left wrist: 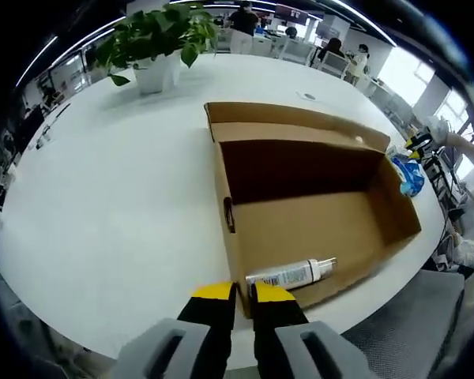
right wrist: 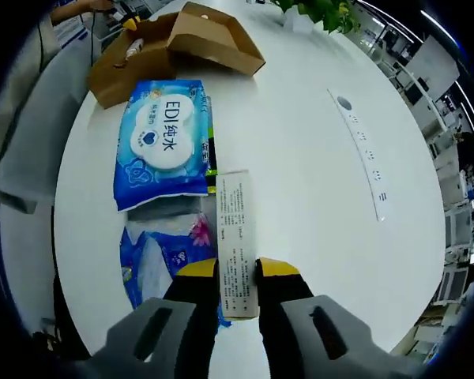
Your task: Operate the shoe box by opening the lid, removing the specified soft item, and placing it in the target area until the item is outside and the box remains undamaged.
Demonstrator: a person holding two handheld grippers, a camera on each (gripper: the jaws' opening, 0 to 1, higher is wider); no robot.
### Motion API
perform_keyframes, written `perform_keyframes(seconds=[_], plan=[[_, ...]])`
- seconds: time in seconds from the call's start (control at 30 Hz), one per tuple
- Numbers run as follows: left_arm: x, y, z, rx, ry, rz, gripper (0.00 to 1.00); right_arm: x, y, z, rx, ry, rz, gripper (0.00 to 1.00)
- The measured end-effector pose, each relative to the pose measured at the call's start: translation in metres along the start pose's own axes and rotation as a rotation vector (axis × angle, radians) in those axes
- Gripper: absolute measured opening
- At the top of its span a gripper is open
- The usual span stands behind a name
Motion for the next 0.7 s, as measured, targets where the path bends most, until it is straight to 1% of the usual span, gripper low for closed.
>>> perform_keyframes(seconds=[0.17,0.23,0.27,0.3,0.37,0.43,0.47,0.57,0.6,0.7], plan=[[0.000,0.000,0.000,-0.001,0.002,-0.001,0.07,0.003,-0.001,-0.011,0.040,0.032,0.011,0.15],[0.000,0.000,0.000,0.000,0.001,-0.001,0.07,0.006,-0.002,-0.016,0.065,0.063,0.022,0.15],[0.000,0.000,0.000,0.001,0.001,-0.001,0.07,0.006,-0.002,-0.015,0.057,0.078,0.023,0.15],[0.000,0.000,0.000,0.001,0.001,-0.002,0.07,0.005,-0.001,-0.015,0.059,0.069,0.018,0.15],[0.000,0.000,0.000,0.002,0.001,-0.002,0.07,0.006,-0.001,-0.015,0.059,0.098,0.020,0.15],[0.000,0.000,0.000,0.003,0.000,-0.002,0.07,0.005,-0.001,-0.015,0.062,0.101,0.020,0.15],[0.000,0.000,0.000,0.003,-0.001,-0.002,0.07,0.004,-0.001,-0.015,0.061,0.126,0.020,0.15],[0.000,0.000,0.000,0.003,-0.003,-0.002,0.07,0.005,-0.001,-0.014,0.063,0.137,0.024,0.16],[0.000,0.000,0.000,0.003,-0.003,-0.002,0.07,0.005,-0.001,-0.014,0.070,0.165,0.023,0.16],[0.000,0.000,-0.001,0.002,-0.002,-0.001,0.07,0.004,-0.002,-0.014,0.078,0.162,0.026,0.16]])
Point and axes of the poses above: the point that each gripper's makers call its tool centre point, and the gripper's own axes: y roughly backward along the fingers, x roughly to its left, z roughly out of its top, the point moved 2 cm from there along y, roughly backward along the fingers, and after that the axes turned 15 degrees about y, right-handed, at the moved point
